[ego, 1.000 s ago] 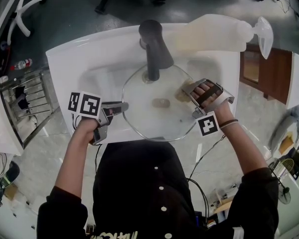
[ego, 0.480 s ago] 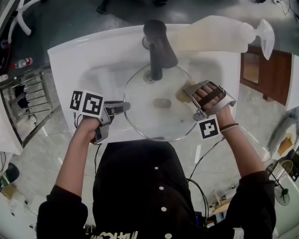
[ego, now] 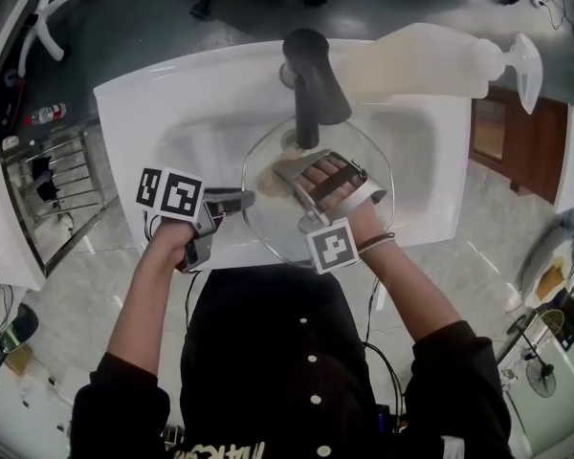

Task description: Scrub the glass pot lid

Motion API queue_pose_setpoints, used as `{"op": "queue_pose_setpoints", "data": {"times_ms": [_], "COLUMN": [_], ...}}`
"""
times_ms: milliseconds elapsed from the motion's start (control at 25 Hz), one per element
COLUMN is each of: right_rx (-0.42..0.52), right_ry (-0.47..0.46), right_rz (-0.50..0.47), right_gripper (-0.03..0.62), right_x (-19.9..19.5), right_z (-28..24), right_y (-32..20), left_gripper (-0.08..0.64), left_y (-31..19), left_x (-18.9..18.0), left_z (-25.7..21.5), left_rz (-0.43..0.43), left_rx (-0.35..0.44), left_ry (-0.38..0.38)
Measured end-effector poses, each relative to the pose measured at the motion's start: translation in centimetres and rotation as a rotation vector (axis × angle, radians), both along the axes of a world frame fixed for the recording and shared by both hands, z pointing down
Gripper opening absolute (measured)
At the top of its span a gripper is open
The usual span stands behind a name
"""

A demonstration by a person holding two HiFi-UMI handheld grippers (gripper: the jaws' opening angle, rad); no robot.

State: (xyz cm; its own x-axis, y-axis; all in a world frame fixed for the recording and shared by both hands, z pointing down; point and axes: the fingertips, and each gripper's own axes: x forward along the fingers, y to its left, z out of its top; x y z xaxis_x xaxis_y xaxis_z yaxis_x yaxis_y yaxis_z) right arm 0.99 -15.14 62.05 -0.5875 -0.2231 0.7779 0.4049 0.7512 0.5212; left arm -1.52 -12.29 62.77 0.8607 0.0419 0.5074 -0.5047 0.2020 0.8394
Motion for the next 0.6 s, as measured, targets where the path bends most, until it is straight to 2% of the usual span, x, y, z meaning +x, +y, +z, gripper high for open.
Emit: {"op": "queue_pose_setpoints", "data": {"times_ms": [320, 600], "right_rx": [-0.031, -0.092], "right_ry": [-0.009, 0.053], "right_rz": [0.043, -0.042], "right_gripper": [0.147, 0.146], "right_x": [-1.1, 1.6], "right_z": [0.8, 0.4], "right_y": [1.5, 3.0], "left_gripper": [0.124, 0.124], "left_y": [0.1, 0.0], "left_x": [-0.1, -0.2], "left_z": [-0.1, 0.0], "left_rz": [0.006, 0.0], "left_rx": [0.003, 0.002], "left_ry": [-0.006, -0.005]}}
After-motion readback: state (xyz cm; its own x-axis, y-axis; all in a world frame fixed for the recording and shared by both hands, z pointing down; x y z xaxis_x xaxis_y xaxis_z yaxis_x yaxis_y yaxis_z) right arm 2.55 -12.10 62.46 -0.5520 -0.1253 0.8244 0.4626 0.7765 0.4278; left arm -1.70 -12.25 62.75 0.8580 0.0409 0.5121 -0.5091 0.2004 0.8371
